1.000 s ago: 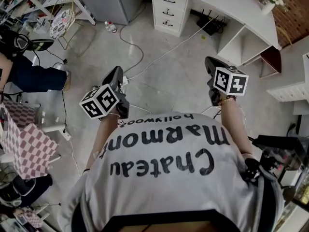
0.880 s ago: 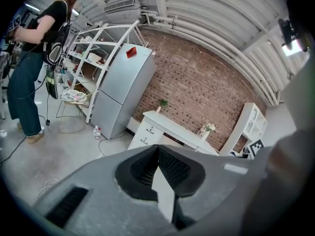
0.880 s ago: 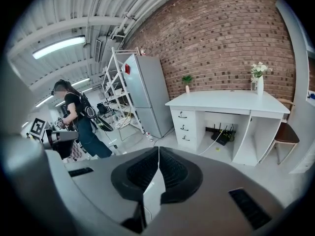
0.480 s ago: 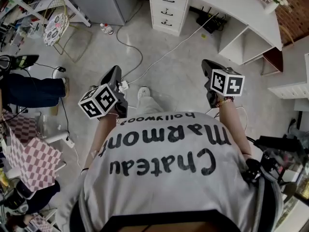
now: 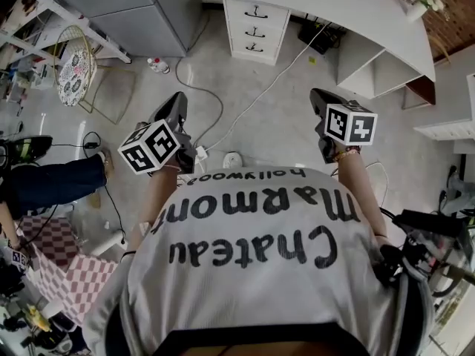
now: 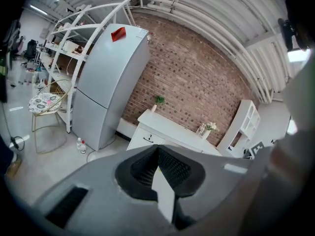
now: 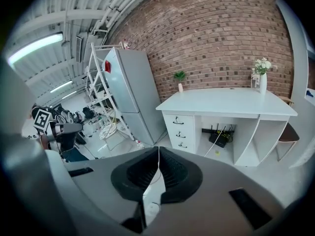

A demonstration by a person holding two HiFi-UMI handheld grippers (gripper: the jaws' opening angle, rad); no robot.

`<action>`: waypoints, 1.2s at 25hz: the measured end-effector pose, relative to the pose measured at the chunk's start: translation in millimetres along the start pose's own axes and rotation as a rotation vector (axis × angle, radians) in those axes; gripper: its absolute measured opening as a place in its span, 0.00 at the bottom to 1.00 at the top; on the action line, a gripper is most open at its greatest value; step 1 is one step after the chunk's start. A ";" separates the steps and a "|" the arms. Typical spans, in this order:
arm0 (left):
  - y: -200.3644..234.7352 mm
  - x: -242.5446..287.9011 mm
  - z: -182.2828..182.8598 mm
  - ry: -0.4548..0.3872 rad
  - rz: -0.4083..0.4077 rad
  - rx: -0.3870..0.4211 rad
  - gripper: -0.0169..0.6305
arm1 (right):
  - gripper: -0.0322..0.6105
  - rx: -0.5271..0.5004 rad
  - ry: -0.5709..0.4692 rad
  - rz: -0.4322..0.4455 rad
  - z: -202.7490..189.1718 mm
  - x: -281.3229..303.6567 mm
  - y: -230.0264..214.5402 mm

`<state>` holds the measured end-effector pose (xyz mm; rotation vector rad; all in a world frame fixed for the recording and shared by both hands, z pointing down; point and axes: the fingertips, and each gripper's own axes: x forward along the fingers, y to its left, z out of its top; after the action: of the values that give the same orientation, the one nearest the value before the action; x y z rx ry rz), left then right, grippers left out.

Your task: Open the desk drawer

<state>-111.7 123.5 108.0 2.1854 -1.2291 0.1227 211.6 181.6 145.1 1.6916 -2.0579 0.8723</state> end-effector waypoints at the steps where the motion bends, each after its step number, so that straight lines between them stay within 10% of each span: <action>1: 6.7 8.5 9.0 0.003 -0.006 0.004 0.05 | 0.07 0.004 -0.006 -0.005 7.2 7.2 1.9; 13: 75.3 74.4 69.7 0.033 -0.068 0.045 0.05 | 0.07 0.064 -0.026 -0.077 46.2 82.0 20.1; 30: 89.0 132.2 53.4 0.117 -0.100 -0.007 0.05 | 0.07 0.068 -0.054 -0.006 70.5 153.4 34.9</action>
<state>-119.8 -37.5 155.3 2.1964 -1.0527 0.2011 150.3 23.6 176.8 1.7745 -2.0788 0.9143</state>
